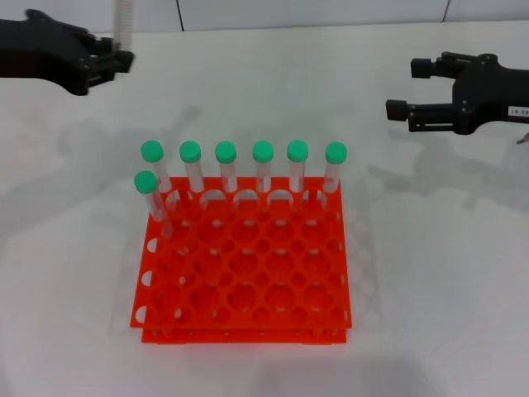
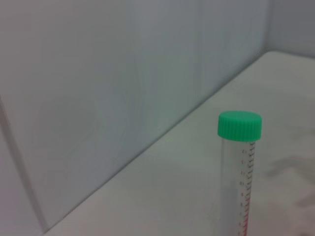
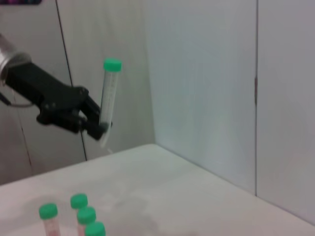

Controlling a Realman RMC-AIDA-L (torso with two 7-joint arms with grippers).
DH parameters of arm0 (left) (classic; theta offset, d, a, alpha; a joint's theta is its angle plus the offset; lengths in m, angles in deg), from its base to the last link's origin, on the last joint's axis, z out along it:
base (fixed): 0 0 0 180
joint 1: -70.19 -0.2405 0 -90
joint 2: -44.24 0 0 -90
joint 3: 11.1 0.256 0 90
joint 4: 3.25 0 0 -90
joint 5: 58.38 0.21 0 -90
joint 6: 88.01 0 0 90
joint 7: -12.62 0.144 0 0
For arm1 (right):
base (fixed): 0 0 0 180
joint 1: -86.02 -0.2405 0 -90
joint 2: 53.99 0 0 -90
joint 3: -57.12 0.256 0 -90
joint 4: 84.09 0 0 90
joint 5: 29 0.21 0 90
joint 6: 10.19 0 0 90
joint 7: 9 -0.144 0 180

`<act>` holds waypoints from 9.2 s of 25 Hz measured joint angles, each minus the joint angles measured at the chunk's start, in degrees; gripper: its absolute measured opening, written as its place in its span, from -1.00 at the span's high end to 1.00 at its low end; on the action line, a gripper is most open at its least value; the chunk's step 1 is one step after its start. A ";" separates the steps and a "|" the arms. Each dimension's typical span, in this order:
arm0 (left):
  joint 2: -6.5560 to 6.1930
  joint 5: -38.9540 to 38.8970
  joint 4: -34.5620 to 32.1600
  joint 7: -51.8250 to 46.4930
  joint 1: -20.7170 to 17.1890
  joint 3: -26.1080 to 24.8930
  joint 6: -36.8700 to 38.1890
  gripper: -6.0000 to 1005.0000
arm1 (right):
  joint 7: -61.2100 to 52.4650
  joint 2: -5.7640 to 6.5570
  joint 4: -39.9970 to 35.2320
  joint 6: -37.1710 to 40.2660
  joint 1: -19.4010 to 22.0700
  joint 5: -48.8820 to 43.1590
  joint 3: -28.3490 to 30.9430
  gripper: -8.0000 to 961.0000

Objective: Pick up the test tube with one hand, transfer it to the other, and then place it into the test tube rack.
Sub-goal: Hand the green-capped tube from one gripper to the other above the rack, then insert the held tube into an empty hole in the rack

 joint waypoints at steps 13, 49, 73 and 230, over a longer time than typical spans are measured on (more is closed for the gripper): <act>-1.65 -10.67 13.93 14.64 3.40 -0.24 4.29 0.63 | -1.34 -0.11 0.91 -0.03 -2.02 4.70 -3.57 -0.74; -4.50 -13.22 30.42 28.92 6.81 -1.00 10.07 0.62 | -5.96 0.16 9.51 5.01 -9.44 11.89 -3.48 -0.73; -3.35 -10.86 36.14 30.24 13.53 -0.40 2.08 0.60 | 1.80 -0.57 15.64 -0.13 -11.47 23.10 -11.45 -0.73; 0.20 -16.96 0.03 21.41 -25.69 -18.13 26.34 -0.76 | 10.84 -0.84 -3.11 -15.96 -0.81 37.92 -43.65 0.42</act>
